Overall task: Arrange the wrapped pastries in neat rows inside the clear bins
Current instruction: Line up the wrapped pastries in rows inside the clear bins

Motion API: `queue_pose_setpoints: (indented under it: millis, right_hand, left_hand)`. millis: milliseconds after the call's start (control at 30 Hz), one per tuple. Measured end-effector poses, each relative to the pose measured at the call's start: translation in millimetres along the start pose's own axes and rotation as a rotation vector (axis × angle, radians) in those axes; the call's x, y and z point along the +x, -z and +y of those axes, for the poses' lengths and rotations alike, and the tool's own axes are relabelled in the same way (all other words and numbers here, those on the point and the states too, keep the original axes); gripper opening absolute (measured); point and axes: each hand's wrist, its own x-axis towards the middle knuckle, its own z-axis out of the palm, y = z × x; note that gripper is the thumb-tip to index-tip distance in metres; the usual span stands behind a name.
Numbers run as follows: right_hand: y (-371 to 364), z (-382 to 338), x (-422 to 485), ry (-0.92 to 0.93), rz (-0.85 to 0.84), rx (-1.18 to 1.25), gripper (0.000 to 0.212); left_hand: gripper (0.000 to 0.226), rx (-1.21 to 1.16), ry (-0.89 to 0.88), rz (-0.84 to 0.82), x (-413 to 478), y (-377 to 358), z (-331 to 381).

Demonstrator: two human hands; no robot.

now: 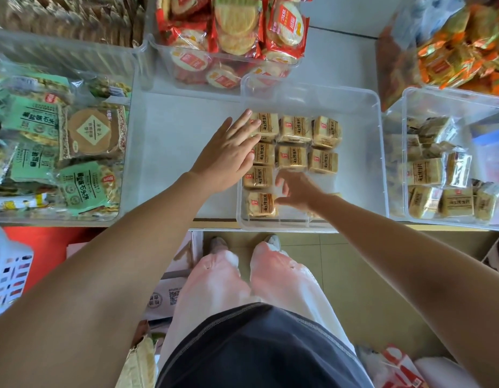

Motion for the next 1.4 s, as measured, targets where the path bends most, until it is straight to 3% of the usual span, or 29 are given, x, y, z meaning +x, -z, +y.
queue_pose_setpoints:
  millis: [100, 267, 500, 700, 867, 1000, 1167, 1400]
  right_hand:
    - [1.7, -6.5, 2.1, -0.081, -0.123, 0.102, 0.028]
    - [12.9, 2.4, -1.5, -0.072, -0.165, 0.214, 0.025]
    - [51.0, 28.3, -26.3, -0.058, -0.107, 0.053, 0.024]
    - [41.6, 43.7, -28.2, -0.049, -0.025, -0.246, 0.07]
    - [38.3, 53.9, -31.2, -0.137, 0.219, -0.196, 0.073]
    - [33.1, 63.4, -34.8, -0.337, 0.126, -0.196, 0.092]
    - [39.3, 57.8, -33.7, -0.15, 0.11, 0.12, 0.087]
    - [38.4, 9.8, -10.0, -0.187, 0.164, 0.275, 0.055]
  left_hand:
    - [0.051, 0.004, 0.003, -0.003, 0.4, -0.8, -0.5]
    - [0.058, 0.009, 0.027, -0.032, 1.8, 1.3, 1.3]
    - [0.053, 0.053, 0.136, -0.118, 5.7, 10.6, 18.2]
    - [0.059, 0.13, 0.223, -0.134, 7.1, 6.0, 35.5]
    - [0.075, 0.16, 0.232, -0.071, 1.2, -0.5, 43.8]
    - [0.071, 0.139, 0.275, -0.056, 0.6, -3.8, 49.3]
    - [0.05, 0.128, 0.291, -0.045, -0.9, -6.6, 50.0]
    - [0.065, 0.115, 0.252, -0.014, -3.0, -6.6, 47.9]
